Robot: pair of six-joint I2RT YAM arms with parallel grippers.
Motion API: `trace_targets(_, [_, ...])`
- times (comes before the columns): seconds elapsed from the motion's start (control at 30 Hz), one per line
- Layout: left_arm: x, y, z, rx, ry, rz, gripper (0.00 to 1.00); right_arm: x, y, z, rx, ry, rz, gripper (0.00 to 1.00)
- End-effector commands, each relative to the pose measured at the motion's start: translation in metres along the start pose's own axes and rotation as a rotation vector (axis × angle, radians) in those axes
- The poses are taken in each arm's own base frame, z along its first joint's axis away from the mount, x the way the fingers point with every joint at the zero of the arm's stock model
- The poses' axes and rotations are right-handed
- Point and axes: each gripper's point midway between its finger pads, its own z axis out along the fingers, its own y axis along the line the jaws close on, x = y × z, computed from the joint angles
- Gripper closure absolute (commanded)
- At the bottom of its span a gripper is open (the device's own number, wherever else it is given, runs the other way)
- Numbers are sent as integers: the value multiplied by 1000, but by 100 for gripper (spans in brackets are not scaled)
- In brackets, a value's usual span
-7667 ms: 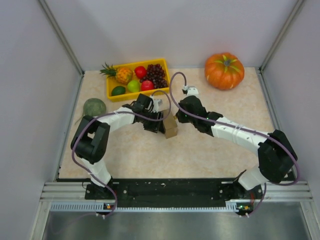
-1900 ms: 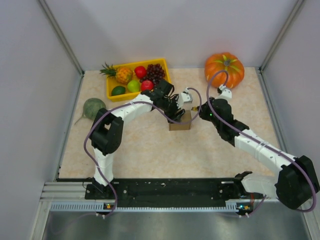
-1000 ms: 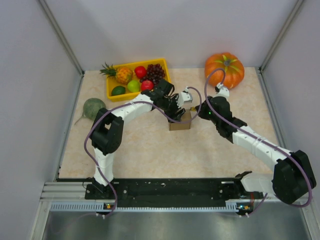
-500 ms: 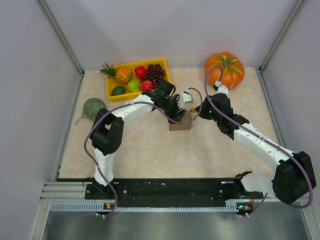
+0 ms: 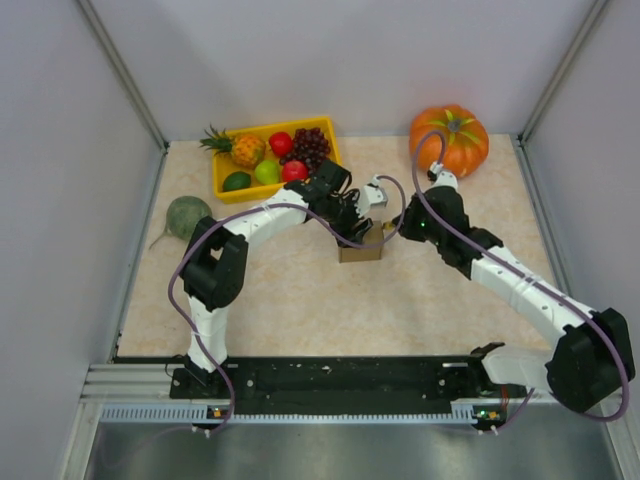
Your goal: Unpack the express box
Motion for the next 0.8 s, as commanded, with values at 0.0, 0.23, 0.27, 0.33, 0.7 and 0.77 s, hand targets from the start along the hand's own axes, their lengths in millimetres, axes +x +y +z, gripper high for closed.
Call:
trace_targets(0.0, [42,19,9,-77,121,-44,66,19,10,-35,-48,120,-9,100])
trace_targets(0.23, [36,11,8,-34,94,-25,64,-28,11,-48,-36,-102,6,100])
trace_targets(0.27, [35,10,8,-32,92,-25,64,-31,12,-48,-40,-114,3,100])
trace_targets(0.33, [34,9,7,-24,86,-23,64,-32,12,-44,-43,-127,2,100])
trace_targets(0.7, [36,6,9,-9,88,-30,64,-40,12,-13,-8,-172,38,100])
trace_targets(0.77, [35,6,9,-10,87,-29,64,-39,12,-7,-5,-166,35,100])
